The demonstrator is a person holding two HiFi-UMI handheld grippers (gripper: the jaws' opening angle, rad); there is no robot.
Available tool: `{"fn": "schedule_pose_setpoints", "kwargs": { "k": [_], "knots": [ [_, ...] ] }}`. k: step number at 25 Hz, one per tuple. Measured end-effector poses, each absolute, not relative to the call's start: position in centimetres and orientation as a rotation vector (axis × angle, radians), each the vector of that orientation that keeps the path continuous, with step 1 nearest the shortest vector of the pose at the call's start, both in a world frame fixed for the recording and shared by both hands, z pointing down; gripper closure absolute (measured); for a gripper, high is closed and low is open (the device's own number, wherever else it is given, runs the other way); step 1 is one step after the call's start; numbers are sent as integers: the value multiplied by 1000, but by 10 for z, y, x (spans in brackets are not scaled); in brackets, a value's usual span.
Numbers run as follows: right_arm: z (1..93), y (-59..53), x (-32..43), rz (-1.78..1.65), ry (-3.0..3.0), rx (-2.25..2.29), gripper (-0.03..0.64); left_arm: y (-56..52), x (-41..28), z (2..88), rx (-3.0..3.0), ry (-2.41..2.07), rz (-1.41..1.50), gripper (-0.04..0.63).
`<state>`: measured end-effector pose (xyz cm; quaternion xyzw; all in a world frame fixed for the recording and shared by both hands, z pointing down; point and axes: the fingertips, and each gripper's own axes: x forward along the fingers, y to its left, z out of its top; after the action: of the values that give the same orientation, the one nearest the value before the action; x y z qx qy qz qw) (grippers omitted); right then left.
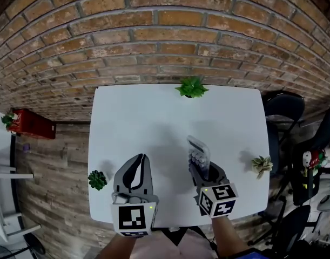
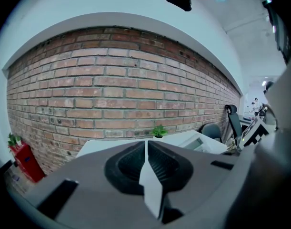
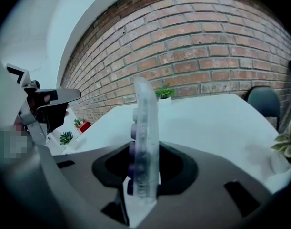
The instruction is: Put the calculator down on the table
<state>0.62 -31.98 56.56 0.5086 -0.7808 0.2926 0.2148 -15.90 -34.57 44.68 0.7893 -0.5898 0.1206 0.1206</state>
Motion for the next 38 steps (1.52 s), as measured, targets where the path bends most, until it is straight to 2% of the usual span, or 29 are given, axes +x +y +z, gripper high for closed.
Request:
{"fn": "schedule_pose_setpoints", "kwargs": {
  "k": [30,34,38],
  "knots": [
    [595,-334,2,998,-2104,1357,477,-366,-157,458,2285,-1708,403,571],
    [593,-334,4,911,-2083,1320,460,-369,-153,453,2291,-1720,364,572],
    [595,-332,8,862,-2050,1296,405,-369,-149,450,2301,-1715,357,571]
  ]
}}
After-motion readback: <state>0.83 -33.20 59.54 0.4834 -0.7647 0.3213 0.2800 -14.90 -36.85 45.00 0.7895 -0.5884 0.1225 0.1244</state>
